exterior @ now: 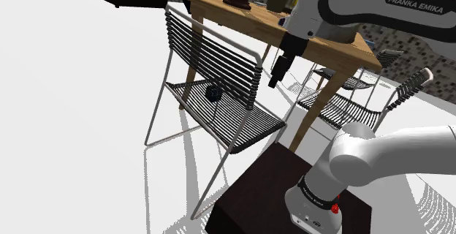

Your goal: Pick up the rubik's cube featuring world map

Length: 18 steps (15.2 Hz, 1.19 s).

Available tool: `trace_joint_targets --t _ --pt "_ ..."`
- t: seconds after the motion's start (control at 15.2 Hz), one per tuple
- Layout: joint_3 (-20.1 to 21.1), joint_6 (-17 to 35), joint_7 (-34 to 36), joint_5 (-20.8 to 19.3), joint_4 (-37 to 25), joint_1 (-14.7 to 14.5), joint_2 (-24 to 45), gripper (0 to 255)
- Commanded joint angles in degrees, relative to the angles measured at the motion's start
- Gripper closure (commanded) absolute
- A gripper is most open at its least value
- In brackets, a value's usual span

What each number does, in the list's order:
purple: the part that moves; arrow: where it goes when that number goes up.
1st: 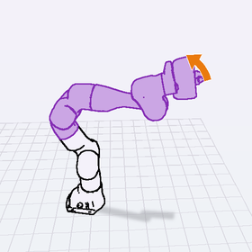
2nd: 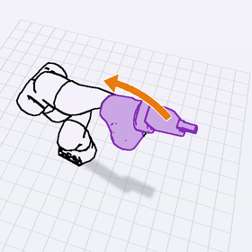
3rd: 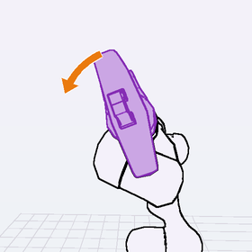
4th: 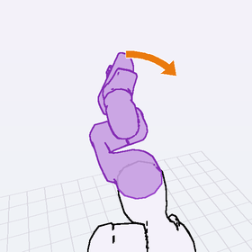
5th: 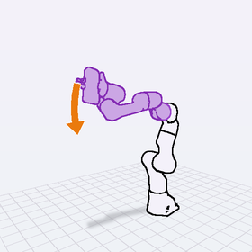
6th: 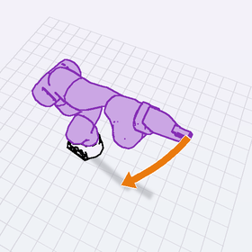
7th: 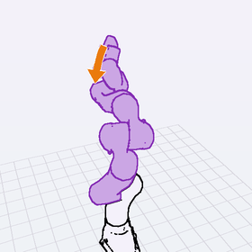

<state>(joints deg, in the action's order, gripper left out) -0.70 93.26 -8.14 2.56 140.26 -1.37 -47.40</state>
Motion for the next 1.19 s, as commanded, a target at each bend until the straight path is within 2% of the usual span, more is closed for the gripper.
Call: trace_joint_targets --t 0.0,0.53,1.12 --pt "0.0 0.0 0.0 0.0 0.0 0.0 0.0 0" --pt "-0.6 13.3 -0.5 -0.9 -3.0 0.7 16.8 0" --pt "-1.4 23.8 -0.8 -1.6 -12.3 1.4 37.1 0"
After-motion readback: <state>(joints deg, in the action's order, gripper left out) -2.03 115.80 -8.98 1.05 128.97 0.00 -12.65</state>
